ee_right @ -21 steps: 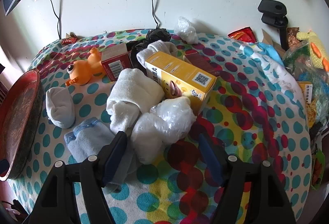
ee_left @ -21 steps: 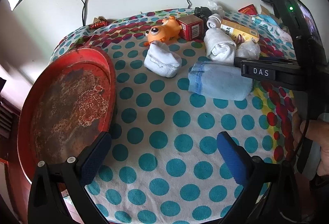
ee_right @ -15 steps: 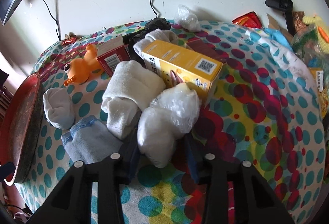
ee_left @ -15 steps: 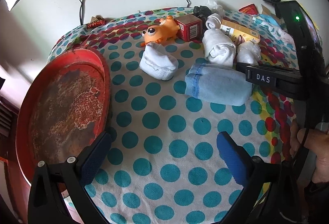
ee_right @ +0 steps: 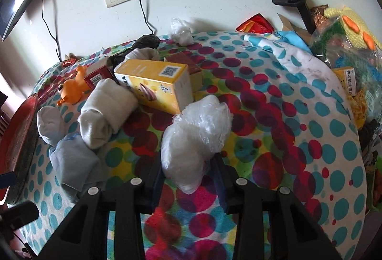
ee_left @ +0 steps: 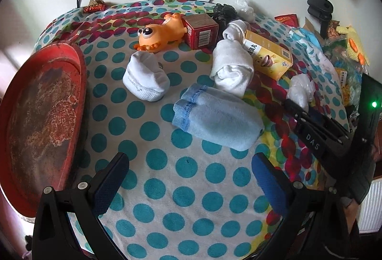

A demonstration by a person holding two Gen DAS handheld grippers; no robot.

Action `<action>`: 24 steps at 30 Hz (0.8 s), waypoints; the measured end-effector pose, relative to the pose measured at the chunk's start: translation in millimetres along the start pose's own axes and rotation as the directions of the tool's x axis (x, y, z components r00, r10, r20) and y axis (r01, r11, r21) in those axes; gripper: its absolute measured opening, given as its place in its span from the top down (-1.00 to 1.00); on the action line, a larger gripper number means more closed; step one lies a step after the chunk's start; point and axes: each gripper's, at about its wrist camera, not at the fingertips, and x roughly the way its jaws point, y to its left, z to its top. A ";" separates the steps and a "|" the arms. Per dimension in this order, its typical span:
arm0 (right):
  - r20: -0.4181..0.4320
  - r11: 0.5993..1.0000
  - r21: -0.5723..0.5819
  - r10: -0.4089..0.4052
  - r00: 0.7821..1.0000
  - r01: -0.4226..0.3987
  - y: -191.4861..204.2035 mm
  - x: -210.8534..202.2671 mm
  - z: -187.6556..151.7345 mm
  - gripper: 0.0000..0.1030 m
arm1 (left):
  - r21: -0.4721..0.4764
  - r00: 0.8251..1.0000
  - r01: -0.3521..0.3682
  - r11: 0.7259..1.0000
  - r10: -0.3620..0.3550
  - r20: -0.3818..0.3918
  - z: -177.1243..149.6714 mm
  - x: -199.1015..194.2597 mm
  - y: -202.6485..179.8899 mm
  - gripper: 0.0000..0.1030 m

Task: Organize objects
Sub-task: 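Grasp the light blue rolled sock with the left gripper and lift it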

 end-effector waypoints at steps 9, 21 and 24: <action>0.040 1.000 -0.001 -0.015 0.999 0.015 -3.5 1.2 -1.0 0.28 | -0.101 0.998 0.034 0.994 -0.039 -0.043 20.6 23.8 -10.4 -0.99; 0.041 1.000 0.022 0.018 0.999 -0.019 -6.7 1.1 0.2 0.24 | -0.093 0.998 0.015 0.996 -0.020 -0.057 21.3 55.6 -23.5 -0.96; 0.040 1.000 0.019 0.015 0.999 -0.015 -6.3 0.9 0.6 0.24 | -0.048 0.999 -0.001 0.999 -0.001 -0.033 18.9 57.3 -24.8 -0.56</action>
